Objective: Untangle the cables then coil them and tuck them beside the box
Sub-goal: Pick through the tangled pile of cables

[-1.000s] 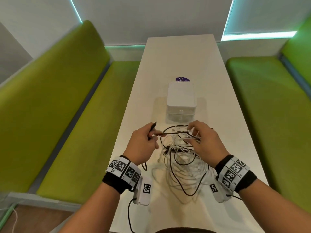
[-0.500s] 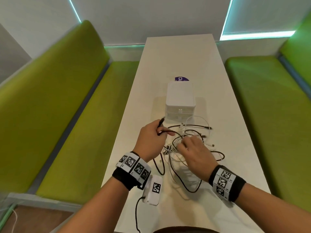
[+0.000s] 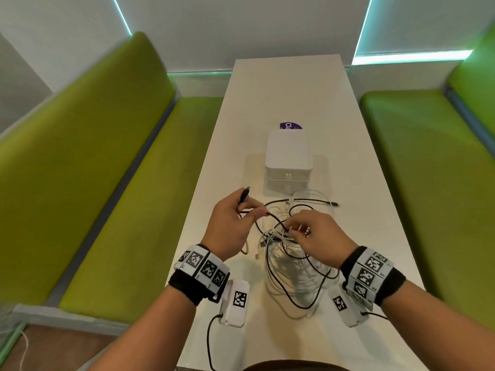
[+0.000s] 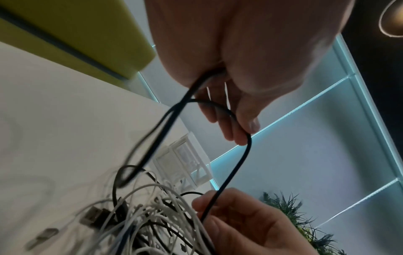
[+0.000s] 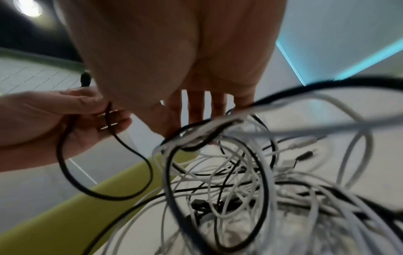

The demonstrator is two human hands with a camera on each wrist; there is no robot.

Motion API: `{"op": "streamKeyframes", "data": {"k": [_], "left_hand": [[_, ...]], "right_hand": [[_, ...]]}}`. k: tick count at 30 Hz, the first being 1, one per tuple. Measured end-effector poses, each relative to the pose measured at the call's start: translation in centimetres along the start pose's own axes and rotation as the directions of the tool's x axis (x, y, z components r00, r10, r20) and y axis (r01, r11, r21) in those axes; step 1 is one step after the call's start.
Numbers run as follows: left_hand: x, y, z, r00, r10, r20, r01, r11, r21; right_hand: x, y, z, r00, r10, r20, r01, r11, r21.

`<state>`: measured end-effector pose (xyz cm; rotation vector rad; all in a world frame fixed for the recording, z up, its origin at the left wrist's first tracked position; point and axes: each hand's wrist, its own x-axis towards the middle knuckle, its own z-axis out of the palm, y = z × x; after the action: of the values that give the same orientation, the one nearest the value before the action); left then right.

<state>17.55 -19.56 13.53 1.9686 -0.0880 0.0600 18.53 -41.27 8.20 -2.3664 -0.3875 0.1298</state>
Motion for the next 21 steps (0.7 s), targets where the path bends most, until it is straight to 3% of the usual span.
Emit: {"op": "streamKeyframes", "data": {"k": [3, 5, 6, 8, 10, 12, 14, 16, 18, 20, 21], "left_hand": [[-0.5, -0.2, 0.2, 1.000, -0.013, 0.009, 0.013, 0.995, -0.100], [-0.7, -0.3, 0.3, 0.998, -0.052, 0.034, 0.056, 0.991, -0.118], [-0.7, -0.4, 0.2, 0.996, -0.066, 0.056, 0.070, 0.994, -0.082], [-0.3, -0.2, -0.1, 0.991, -0.049, 0.124, 0.043, 0.998, 0.055], [0.0, 0.3, -0.2, 0.982, -0.034, 0.184, 0.008, 0.990, 0.143], [0.2, 0.8, 0.2, 0.982, -0.037, 0.186, 0.011, 0.990, 0.140], [0.5, 1.0, 0.5, 0.989, -0.005, 0.151, -0.021, 0.985, 0.172], [0.7, 1.1, 0.2, 0.991, 0.031, 0.129, -0.057, 0.977, 0.206], [0.5, 1.3, -0.1, 0.988, 0.033, 0.152, -0.056, 0.987, 0.148], [0.1, 1.6, 0.0, 0.978, 0.042, 0.205, -0.064, 0.993, 0.101], [-0.1, 1.7, 0.1, 0.975, 0.054, 0.214, -0.076, 0.992, 0.096]], "right_hand": [[-0.1, -0.4, -0.1, 0.989, -0.040, 0.143, 0.058, 0.990, -0.129], [0.1, -0.9, -0.4, 0.987, -0.027, 0.161, 0.053, 0.986, -0.158], [0.3, -1.2, -0.9, 0.993, -0.028, 0.110, 0.045, 0.987, -0.155], [0.6, -1.8, -2.4, 0.994, -0.013, -0.110, 0.002, 0.995, -0.103], [0.7, -2.7, -4.0, 0.948, 0.090, -0.304, -0.057, 0.992, 0.114], [0.6, -3.7, -4.5, 0.940, 0.149, -0.308, -0.037, 0.939, 0.341], [0.6, -4.2, -4.0, 0.949, 0.113, -0.295, -0.005, 0.940, 0.342], [0.9, -3.2, -3.2, 0.965, 0.078, -0.252, -0.023, 0.977, 0.213], [1.1, -1.9, -2.4, 0.995, 0.050, -0.091, -0.059, 0.993, -0.102], [0.9, -1.4, -1.3, 0.996, 0.042, 0.084, 0.005, 0.870, -0.492], [0.8, -1.4, -0.5, 0.989, 0.029, 0.144, 0.060, 0.813, -0.580]]}}
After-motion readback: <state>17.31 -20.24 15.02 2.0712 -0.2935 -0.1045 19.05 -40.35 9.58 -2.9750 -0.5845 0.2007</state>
